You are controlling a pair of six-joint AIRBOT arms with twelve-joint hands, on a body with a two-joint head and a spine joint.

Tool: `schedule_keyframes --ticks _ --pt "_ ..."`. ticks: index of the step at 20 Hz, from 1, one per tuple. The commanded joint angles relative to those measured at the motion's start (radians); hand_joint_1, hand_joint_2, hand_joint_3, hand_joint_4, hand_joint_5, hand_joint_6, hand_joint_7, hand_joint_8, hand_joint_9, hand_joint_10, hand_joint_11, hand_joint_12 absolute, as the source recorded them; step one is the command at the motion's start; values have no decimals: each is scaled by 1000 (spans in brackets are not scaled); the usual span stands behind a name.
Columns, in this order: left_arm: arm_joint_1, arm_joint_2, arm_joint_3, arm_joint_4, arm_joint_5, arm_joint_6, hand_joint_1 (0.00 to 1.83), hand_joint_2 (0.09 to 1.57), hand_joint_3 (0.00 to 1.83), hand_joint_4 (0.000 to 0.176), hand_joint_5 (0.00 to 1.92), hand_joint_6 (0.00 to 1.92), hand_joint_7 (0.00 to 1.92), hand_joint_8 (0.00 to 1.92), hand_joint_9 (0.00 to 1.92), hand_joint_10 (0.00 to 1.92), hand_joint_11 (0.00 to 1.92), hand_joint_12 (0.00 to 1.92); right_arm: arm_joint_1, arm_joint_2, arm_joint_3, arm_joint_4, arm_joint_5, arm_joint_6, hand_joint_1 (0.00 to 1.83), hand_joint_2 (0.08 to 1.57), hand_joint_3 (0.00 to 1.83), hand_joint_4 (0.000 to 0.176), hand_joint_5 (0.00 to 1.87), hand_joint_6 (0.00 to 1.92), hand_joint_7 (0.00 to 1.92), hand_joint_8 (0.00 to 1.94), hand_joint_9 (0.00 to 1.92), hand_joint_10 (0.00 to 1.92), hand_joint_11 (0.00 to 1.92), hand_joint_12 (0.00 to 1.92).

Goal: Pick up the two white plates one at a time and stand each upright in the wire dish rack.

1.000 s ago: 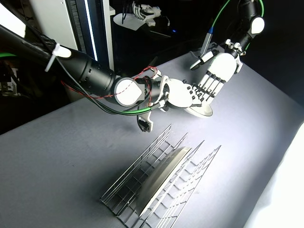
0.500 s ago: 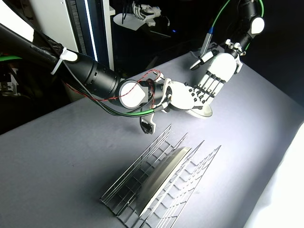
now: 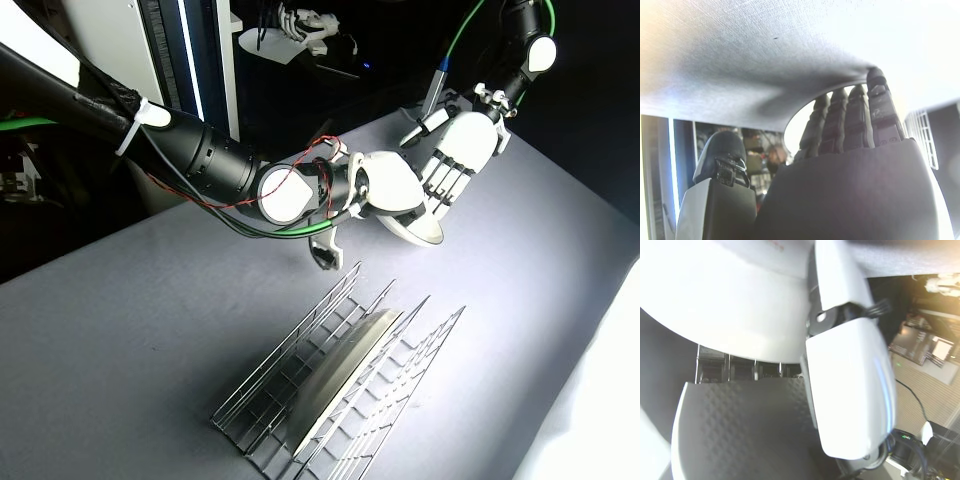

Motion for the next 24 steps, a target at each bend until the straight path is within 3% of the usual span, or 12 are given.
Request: schedule_keyframes --ticks 1,7,12,16,24 --pt "0 -15 2 45 -36 -11 0 1234 0 0 58 3 34 3 1 0 0 0 -1 6 3 15 1 13 1397 1042 0 0 1027 851 1226 504 1077 973 989 1153" --pt "-153 7 34 29 -48 -46 0 1235 0 0 36 9 1 0 0 0 0 0 13 41 -30 16 60 14 1392 1056 3 0 1020 888 1152 638 1036 1017 927 1205" --pt "-296 50 35 43 -50 -64 0 1240 1 0 83 20 47 15 20 8 26 12 43 122 -141 69 63 15 1387 1075 1 0 970 931 1096 769 1009 1067 871 1221" --pt "-345 96 20 58 -45 -125 0 1237 0 0 31 8 13 5 0 0 0 0 78 191 -220 136 64 15 1384 1083 0 0 963 991 1082 758 988 1075 866 1176" --pt "-506 232 -91 222 -42 -226 0 1235 0 0 46 9 19 6 0 0 0 0 121 324 -337 298 141 19 1388 1069 2 0 991 943 1119 686 1012 1045 880 1162"
